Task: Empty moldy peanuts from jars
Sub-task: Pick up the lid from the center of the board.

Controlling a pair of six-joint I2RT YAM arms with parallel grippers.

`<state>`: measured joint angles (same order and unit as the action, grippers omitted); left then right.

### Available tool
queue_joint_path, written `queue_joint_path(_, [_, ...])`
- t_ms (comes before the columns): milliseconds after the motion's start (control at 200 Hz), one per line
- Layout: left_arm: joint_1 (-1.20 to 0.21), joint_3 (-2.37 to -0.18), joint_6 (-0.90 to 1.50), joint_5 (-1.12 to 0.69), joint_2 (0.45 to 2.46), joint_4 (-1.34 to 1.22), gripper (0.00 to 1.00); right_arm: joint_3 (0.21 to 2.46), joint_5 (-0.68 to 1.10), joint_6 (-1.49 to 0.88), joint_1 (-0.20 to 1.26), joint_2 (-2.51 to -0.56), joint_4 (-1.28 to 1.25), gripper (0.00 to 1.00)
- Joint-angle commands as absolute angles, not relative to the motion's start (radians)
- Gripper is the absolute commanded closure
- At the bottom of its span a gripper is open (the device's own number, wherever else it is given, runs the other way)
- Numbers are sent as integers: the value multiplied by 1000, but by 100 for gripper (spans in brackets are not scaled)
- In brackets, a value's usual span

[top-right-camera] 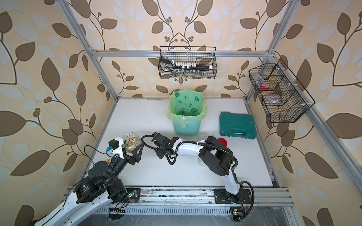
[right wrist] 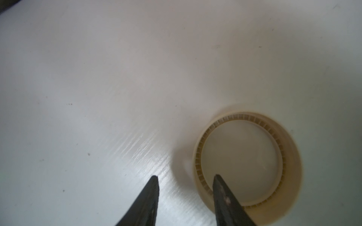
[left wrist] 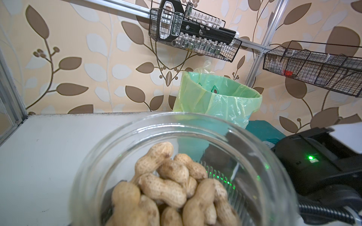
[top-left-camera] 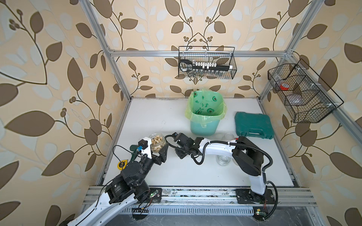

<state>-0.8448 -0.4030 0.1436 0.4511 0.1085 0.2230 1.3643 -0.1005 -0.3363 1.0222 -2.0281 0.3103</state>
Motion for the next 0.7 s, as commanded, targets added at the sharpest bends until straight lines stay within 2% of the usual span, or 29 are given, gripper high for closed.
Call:
queue_joint_path(0, [-848, -413, 127, 459, 114, 143, 100, 1419, -129, -335, 1037, -2070, 378, 61])
queue_joint_path(140, [-847, -413, 129, 459, 118, 143, 100, 1453, -168, -341, 1040, -2106, 426, 74])
queue_joint_path(325, [-847, -414, 129, 460, 111, 147, 100, 1471, -193, -350, 1041, -2119, 471, 100])
queue_joint_path(470, [-847, -414, 128, 461, 105, 152, 100, 1437, -222, -359, 1056, -2056, 499, 100])
queue_joint_path(695, [-847, -406, 125, 458, 118, 137, 100, 1272, -211, -388, 1065, -1800, 450, 100])
